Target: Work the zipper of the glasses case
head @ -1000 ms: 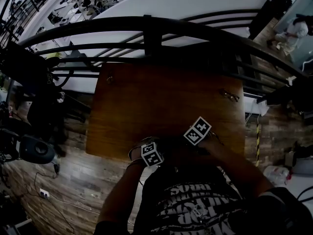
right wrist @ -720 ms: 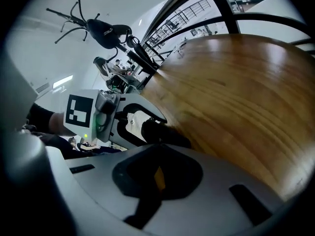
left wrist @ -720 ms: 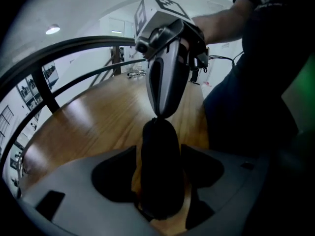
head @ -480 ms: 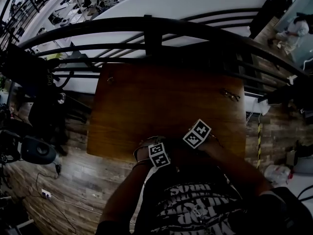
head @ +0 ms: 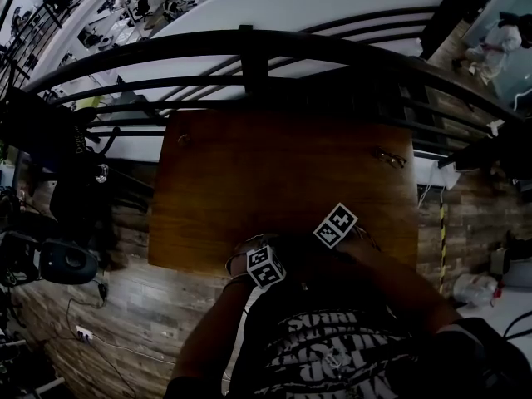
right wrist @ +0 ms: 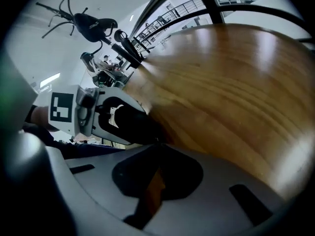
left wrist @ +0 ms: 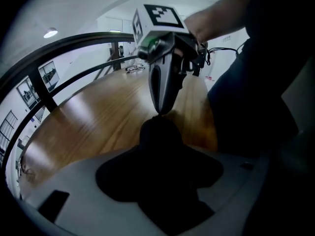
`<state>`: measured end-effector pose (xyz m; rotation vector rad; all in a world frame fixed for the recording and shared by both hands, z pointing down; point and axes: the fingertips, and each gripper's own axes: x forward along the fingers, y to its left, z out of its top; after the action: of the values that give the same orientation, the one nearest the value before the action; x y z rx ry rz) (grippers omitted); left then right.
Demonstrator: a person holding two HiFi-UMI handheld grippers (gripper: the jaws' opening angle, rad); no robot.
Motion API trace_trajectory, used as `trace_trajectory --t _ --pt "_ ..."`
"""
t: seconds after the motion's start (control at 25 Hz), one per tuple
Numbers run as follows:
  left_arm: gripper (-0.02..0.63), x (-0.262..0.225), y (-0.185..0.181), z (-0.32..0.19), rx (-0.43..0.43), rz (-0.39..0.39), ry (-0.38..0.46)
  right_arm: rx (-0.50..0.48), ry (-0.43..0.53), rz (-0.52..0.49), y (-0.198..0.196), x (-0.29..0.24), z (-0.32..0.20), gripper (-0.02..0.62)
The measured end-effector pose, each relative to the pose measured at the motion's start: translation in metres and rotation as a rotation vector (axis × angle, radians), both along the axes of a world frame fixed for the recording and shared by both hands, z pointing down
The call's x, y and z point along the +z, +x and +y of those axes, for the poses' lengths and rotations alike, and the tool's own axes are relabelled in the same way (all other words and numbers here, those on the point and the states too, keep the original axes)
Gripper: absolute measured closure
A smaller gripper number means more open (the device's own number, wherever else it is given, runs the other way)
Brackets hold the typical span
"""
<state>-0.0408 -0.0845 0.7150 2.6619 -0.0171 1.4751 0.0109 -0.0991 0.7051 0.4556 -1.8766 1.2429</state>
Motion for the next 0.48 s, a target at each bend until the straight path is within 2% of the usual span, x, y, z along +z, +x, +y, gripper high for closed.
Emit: trace_trajectory --t 0.2,0.28,0.4,0.48 --pt "0.341 -0.004 -0.002 -0.002 0.028 -0.038 0.004 0.024 0.008 0.012 -0.002 0.014 0.003 0.595" --pt "0.341 -0.008 0.007 -0.012 0.032 -0.029 0.026 0.075 0.026 -0.003 0.005 0.005 -0.005 0.597" --pt "0.339 -0.022 0.027 -0.033 0.004 0.043 0.030 0.222 0.051 -0.049 0.024 -0.010 -0.027 0.597" --pt "0.339 -0.041 0.042 -0.048 -0.034 0.127 0.014 0.318 0.087 -0.030 0.045 -0.016 -0.042 0.596"
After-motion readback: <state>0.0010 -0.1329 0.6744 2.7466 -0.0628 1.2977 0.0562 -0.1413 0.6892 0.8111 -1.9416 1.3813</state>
